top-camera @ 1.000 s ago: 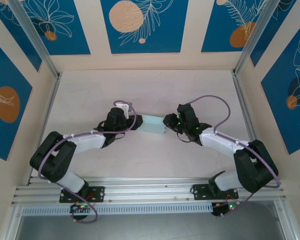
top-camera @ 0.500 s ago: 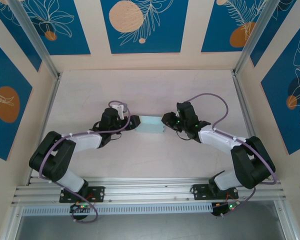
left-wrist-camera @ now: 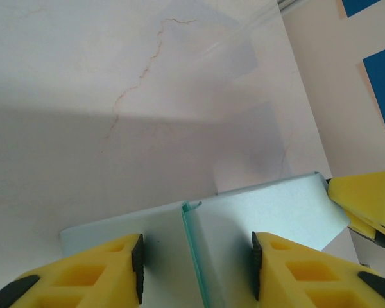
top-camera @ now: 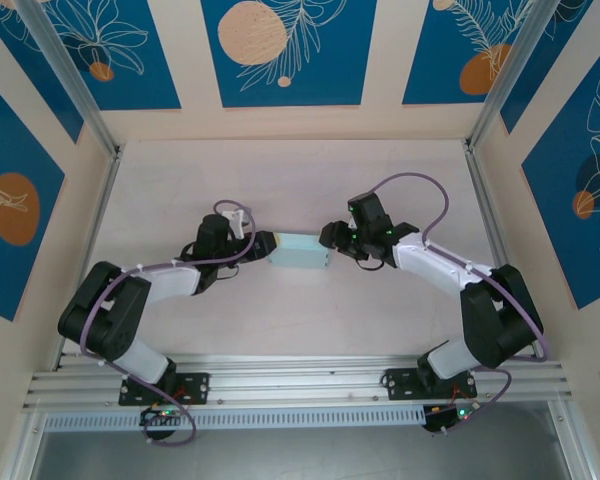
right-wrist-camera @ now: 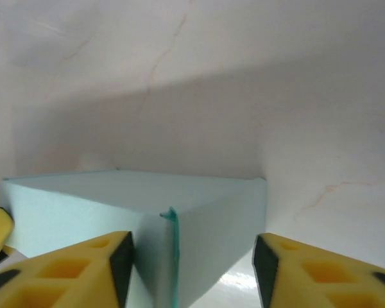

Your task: Fold the paper box

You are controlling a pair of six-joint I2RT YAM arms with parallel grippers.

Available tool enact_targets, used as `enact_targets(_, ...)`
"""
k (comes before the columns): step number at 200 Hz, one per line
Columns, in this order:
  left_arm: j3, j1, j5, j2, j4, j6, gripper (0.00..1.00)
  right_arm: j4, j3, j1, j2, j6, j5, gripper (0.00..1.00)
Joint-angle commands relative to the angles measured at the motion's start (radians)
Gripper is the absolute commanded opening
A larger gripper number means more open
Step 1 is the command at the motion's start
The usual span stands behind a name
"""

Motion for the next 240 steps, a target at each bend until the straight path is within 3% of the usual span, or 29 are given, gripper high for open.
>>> enact_targets(1,-0.063,0.007,-0.03,0.077,-0.172,0.021,0.43,-0.177,0.06,-0.011,-0.007,-0.07,-0.015,0.62)
enact_targets(26,-0.063,0.006,-0.028,0.085,-0.152,0.013,0.43,-0.173,0.063,-0.042,-0.053,-0.068,-0.079,0.68)
enact_targets(60,-0.058,0.006,-0.034,0.082,-0.164,0.015,0.42,-0.074,-0.017,-0.105,-0.092,-0.027,-0.281,0.74)
enact_targets(105,-0.056,0.005,-0.034,0.079,-0.168,0.017,0.42,0.054,-0.095,-0.159,-0.046,0.023,-0.443,0.64)
enact_targets(240,-0.059,0.006,-0.045,0.071,-0.191,0.019,0.42,0.194,-0.195,-0.208,0.015,0.066,-0.513,0.53)
